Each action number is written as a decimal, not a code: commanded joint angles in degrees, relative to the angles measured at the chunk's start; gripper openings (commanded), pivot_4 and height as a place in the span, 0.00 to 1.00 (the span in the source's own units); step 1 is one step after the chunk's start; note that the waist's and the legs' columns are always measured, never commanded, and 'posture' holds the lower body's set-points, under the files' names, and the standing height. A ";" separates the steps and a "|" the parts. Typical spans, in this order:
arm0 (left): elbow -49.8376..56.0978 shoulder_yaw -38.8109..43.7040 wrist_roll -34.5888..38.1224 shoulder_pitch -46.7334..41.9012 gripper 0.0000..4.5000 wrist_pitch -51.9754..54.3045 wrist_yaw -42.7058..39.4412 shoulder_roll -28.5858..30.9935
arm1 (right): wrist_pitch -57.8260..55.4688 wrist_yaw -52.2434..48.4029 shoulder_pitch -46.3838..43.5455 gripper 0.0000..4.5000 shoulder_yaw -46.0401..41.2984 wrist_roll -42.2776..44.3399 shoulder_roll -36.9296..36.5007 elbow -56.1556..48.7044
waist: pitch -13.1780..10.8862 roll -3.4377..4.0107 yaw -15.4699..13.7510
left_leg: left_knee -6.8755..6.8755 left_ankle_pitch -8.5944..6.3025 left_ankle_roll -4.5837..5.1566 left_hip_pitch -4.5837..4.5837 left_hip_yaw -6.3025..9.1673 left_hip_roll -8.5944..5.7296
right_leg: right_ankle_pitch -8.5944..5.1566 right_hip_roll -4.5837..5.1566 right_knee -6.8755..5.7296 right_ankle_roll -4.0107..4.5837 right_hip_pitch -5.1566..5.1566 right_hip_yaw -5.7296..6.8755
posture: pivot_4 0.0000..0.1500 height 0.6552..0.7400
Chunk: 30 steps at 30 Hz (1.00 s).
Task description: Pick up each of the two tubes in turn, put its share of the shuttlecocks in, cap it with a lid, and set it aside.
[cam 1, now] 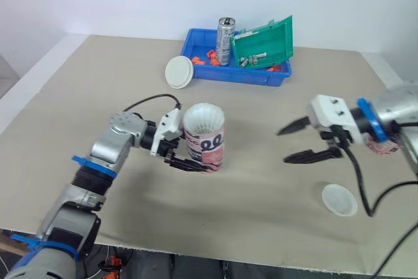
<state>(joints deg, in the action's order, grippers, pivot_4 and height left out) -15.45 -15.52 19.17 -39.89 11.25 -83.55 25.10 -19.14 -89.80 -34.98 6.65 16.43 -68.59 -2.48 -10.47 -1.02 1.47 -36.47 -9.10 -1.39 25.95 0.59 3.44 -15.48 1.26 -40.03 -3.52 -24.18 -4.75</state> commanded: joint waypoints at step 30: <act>-7.38 -4.37 -10.20 5.38 0.75 -9.91 8.35 -6.54 | 8.42 3.15 11.32 0.70 1.29 -13.42 -1.39 19.03 | 0.13 0.12 0.46 | -0.11 0.05 0.02 -0.91 -0.27 -0.37 | 0.04 0.20 0.17 -0.08 0.88 -0.58 | 1.00 0.60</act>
<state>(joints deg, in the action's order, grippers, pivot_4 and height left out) -21.30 -18.26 11.84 -34.66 0.47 -76.46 18.46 -10.99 -85.83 -22.96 8.40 3.07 -69.87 16.56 -10.34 -0.89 1.93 -36.58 -9.05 -1.37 25.04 0.32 3.05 -15.45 1.46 -39.85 -3.61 -23.30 -5.35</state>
